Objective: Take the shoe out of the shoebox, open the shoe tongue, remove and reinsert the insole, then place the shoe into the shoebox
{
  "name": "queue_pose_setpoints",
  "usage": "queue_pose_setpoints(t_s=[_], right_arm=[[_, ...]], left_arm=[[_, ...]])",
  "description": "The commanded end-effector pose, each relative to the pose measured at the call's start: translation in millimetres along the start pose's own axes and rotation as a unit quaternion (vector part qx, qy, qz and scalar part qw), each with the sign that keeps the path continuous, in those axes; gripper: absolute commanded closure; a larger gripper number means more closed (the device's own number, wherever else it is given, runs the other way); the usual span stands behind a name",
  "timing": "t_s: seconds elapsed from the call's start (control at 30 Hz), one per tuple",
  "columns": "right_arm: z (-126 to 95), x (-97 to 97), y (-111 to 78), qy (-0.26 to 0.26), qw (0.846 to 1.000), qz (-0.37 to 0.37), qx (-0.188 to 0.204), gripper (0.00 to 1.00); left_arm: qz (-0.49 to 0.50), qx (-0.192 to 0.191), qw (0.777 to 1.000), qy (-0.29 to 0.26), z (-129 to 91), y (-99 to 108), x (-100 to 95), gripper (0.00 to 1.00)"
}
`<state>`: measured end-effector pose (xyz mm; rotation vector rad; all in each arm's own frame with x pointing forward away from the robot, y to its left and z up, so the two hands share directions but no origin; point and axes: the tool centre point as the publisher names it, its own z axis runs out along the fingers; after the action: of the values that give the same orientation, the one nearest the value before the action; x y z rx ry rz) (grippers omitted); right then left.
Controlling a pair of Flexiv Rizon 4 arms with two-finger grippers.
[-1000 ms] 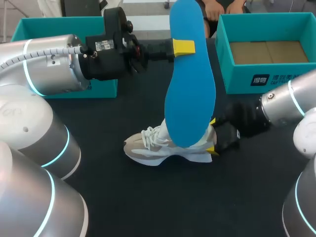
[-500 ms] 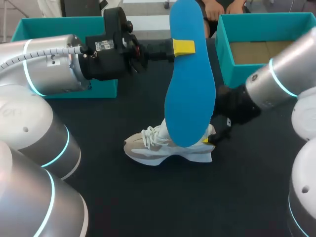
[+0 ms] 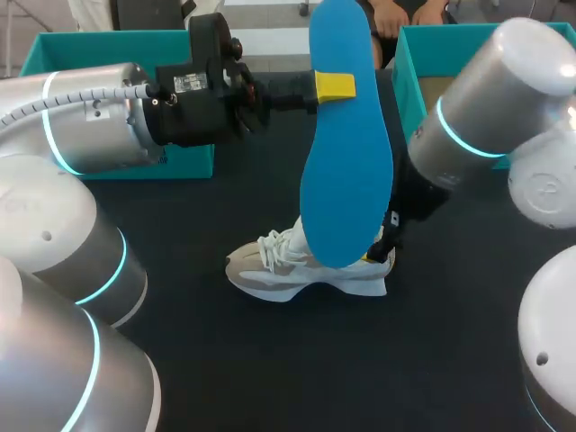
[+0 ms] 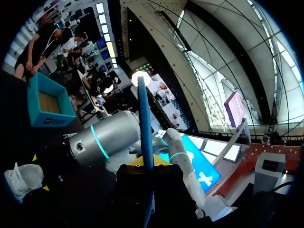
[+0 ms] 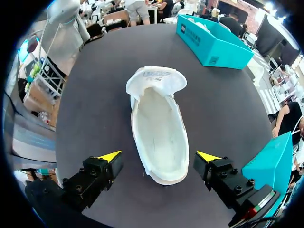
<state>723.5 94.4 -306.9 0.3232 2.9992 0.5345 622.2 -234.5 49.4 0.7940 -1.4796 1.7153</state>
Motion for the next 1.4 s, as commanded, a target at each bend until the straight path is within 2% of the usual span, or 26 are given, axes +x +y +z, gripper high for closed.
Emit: queue_pose_setpoints(t_s=[0.03,0.2,0.43,0.5,0.67,0.83,0.9,1.23,1.4], right_arm=[[-5.2,2.2,2.9,-0.003,0.998,0.001,0.067,0.0],[2.9,-8.8,7.4,-0.003,0.992,-0.029,0.122,0.0],[19.8,-19.7,9.4,0.009,0.992,-0.035,0.12,0.0],[25.9,-19.1,10.9,0.015,0.991,-0.035,0.126,0.0],[35.2,-12.6,10.8,0.014,0.994,-0.024,0.11,0.0],[36.3,-6.3,9.6,0.01,0.993,-0.021,0.113,0.0],[32.9,-4.3,9.3,0.002,0.99,-0.003,0.14,0.0],[32.9,-4.3,9.3,0.002,0.99,-0.003,0.14,0.0],[46.9,-20.3,21.9,0.001,0.99,-0.005,0.139,0.0]], left_arm=[[0.0,0.002,1.0,0.0,0.7,1.9,-0.2,1.0],[0.0,0.002,1.0,0.0,0.7,1.9,-0.2,1.0],[0.0,0.002,1.0,0.0,0.7,1.9,-0.2,1.0],[0.0,0.002,1.0,0.0,0.7,1.9,-0.2,1.0],[0.0,0.002,1.0,0.0,0.7,1.9,-0.2,1.0],[0.0,0.002,1.0,0.0,0.7,1.9,-0.2,1.0],[0.0,0.002,1.0,0.0,0.7,1.9,-0.2,1.0],[0.0,0.002,1.0,0.0,0.7,1.9,-0.2,1.0],[0.0,0.002,1.0,0.0,0.7,1.9,-0.2,1.0]])
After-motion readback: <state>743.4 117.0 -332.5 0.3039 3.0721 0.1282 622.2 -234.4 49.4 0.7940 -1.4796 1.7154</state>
